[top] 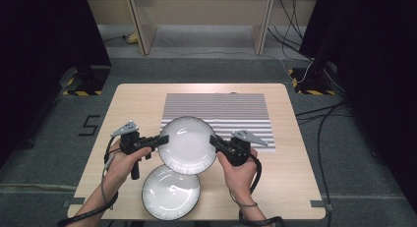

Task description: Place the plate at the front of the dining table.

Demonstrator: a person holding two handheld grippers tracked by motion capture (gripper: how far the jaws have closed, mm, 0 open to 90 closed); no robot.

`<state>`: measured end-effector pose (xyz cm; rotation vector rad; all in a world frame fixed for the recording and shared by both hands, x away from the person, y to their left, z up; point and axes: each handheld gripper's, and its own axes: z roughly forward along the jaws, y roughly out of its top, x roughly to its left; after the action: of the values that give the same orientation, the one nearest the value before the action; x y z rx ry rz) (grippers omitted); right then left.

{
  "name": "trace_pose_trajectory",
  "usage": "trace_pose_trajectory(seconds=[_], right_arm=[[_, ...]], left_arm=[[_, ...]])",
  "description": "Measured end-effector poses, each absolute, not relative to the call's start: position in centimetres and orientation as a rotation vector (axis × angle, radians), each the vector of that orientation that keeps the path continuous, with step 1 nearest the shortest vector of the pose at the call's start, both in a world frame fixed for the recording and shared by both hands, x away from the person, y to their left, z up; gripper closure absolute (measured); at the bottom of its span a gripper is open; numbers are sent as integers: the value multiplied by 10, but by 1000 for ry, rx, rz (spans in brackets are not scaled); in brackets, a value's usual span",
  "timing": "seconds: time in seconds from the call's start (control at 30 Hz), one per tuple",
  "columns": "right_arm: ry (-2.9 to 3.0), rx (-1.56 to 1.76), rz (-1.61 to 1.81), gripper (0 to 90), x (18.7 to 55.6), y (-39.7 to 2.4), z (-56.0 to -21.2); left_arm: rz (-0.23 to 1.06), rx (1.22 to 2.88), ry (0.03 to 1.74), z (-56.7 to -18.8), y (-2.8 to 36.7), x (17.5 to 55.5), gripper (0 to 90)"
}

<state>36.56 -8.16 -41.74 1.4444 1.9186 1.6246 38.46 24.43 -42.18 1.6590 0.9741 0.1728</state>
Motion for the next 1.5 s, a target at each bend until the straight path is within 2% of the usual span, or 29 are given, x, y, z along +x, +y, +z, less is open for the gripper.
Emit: trace_pose_trajectory(seconds=[1.5], right_arm=[[1873,1451,1605,819,389,-88,-410]], left_arm=[[204,1663,958,-412,233,411,824]])
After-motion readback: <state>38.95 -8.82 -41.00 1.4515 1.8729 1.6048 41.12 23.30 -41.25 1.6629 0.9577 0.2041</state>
